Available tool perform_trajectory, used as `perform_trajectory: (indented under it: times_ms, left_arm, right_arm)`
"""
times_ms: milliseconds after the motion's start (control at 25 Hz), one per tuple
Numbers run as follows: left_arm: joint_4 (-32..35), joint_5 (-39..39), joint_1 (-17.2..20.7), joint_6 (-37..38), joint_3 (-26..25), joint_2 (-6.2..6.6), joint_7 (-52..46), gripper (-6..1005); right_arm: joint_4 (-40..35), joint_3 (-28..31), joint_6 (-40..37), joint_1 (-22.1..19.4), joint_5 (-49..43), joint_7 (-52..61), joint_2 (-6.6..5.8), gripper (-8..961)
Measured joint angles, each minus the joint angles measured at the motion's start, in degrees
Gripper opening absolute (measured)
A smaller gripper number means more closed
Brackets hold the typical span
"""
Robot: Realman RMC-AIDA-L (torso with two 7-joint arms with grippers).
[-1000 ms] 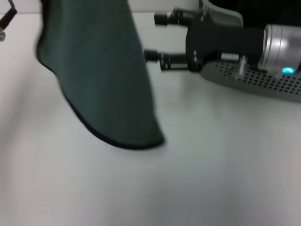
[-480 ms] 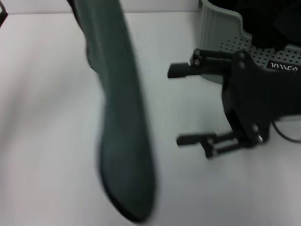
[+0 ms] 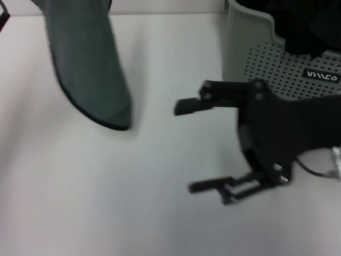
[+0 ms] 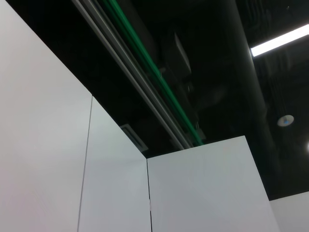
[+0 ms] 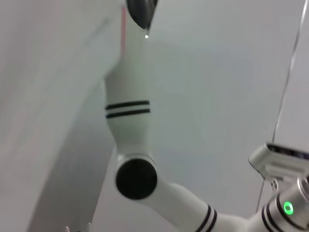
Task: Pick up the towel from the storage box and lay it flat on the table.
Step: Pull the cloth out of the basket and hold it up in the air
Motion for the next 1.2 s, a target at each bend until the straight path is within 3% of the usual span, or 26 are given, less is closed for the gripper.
perform_trajectory:
  times_ms: [200,480,680,960,1080,1200]
  left_arm:
    - [-1.2,0.0,-1.1,0.0,0.0,-0.02,0.1,17]
    - [-2.0,0.0,-1.7,0.0,0.5,-0.06,0.6,17]
    - [-1.7,-0.1,-1.2,0.5,0.6,-0.11,0.5,17]
    - [-1.6,-0.5,-0.8,0.6,0.6,-0.12,0.4,17]
    - [-1.8,-0.6,-0.8,0.7,0.5,-0.11,0.6,17]
    - [-2.0,-0.6,-0.8,0.6,0.4,-0.11,0.7,17]
  right_arm:
    - [7.7,-1.8,2.5,5.7,2.0,-1.5,0.00,813]
    - [12.0,-7.8,8.7,9.8,5.8,-1.9,0.00,812]
    - [11.8,-5.9,16.7,8.0,7.9,-1.9,-0.11,812]
    - [12.3,7.6,21.4,4.9,8.8,-1.7,-0.11,812]
    - [13.7,8.6,18.6,4.9,9.9,-1.5,-0.45,812]
    - [14.0,6.3,11.0,4.7,9.7,-1.2,-0.43,812]
